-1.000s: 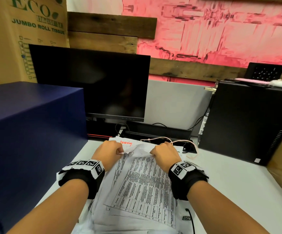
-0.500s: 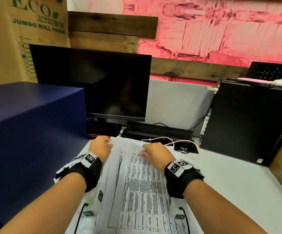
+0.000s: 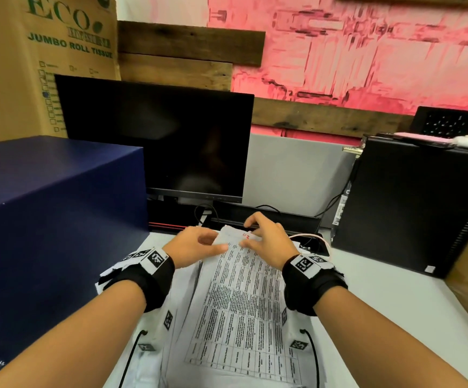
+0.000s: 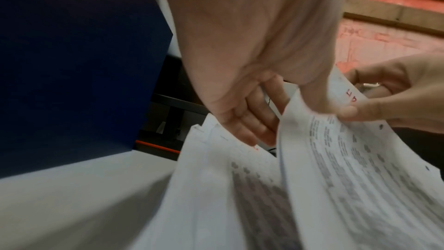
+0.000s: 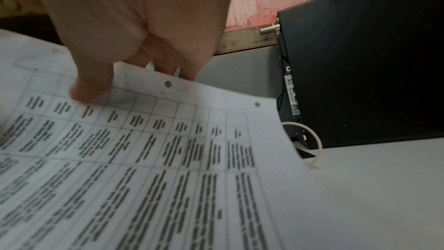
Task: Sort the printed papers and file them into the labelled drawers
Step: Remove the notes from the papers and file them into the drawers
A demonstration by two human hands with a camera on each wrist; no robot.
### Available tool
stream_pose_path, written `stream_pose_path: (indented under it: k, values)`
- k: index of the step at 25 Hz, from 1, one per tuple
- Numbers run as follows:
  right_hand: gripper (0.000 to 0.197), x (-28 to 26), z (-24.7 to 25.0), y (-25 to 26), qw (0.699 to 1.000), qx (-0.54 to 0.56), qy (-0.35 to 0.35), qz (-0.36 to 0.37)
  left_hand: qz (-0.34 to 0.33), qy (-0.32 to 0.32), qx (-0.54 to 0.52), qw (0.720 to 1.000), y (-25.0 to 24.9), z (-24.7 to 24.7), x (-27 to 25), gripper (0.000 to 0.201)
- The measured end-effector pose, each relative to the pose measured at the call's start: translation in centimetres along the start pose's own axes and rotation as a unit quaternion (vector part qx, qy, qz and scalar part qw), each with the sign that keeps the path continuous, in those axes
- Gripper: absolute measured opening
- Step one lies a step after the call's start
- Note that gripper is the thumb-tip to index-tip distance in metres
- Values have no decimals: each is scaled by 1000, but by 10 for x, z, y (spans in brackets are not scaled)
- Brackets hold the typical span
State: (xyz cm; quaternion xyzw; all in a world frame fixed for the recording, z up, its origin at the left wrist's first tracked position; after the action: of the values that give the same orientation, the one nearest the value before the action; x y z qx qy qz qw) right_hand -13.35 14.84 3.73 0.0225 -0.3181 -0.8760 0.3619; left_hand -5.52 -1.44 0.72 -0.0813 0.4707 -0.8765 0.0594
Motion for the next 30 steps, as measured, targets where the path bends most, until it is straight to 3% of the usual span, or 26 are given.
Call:
stream_pose_path:
  k: [1,3,6,7,8,10,11,13,16,19,22,24,26,29,30]
  values:
    - [34,-1,5,5,999,28,-17,6,-10,-4,23,1000,-2,-1,1,34]
    - [49,-4,22,8,995,51,-80,17,-14,-72,37,997,-9,9,-1,29]
    - [88,-15,61,-7,972,-5,-232,-46,-4,-193,-82,978,-16,39,-11,28]
    - [95,-21,69,-12,968,27,-236,-84,-15,-219,-142,965,-20,49,-18,30]
    - [98,-25,69,-15,968,116,-197,-102,-31,-241,-190,951,-25,58,-26,30]
    - [89,-31,56,-5,947,302,-66,-87,-54,-267,-222,936,-40,73,-41,29]
    - [70,-36,51,7,938,337,-26,-73,-65,-277,-218,934,-48,80,-51,29]
    - [34,-47,48,37,935,353,-8,-41,-90,-287,-208,931,-65,92,-73,28]
    - [6,-64,52,85,952,298,-71,21,-85,-298,-192,931,-73,112,-111,35]
    - [8,-78,66,114,938,294,-174,60,-73,-313,-131,938,-97,123,-152,37]
    - [21,-79,51,142,920,332,-187,89,-112,-358,-52,925,-111,153,-225,32]
    - [12,-74,38,160,900,388,-175,95,-130,-351,-35,926,-106,173,-267,19]
    - [13,-69,15,172,898,403,-151,92,-97,-393,-55,913,-76,195,-306,20]
    - [9,-67,-16,186,906,396,-119,90,35,-488,-46,871,-1,226,-355,22]
    - [18,-68,-27,192,908,397,-100,88,79,-500,-26,862,23,230,-367,23]
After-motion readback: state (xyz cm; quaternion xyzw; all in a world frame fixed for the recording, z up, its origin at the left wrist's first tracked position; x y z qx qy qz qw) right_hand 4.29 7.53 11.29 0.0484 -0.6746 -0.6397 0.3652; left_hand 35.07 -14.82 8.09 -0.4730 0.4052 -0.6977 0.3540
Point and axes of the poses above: each hand's wrist, its own x-axis towards the middle knuckle, its own z-axis out of the back of the hand, y = z × x, the point moved 6 cm from there along x, towards the middle knuckle, and after that the axes turned 1 degree about -x, right-handed, at the moved point
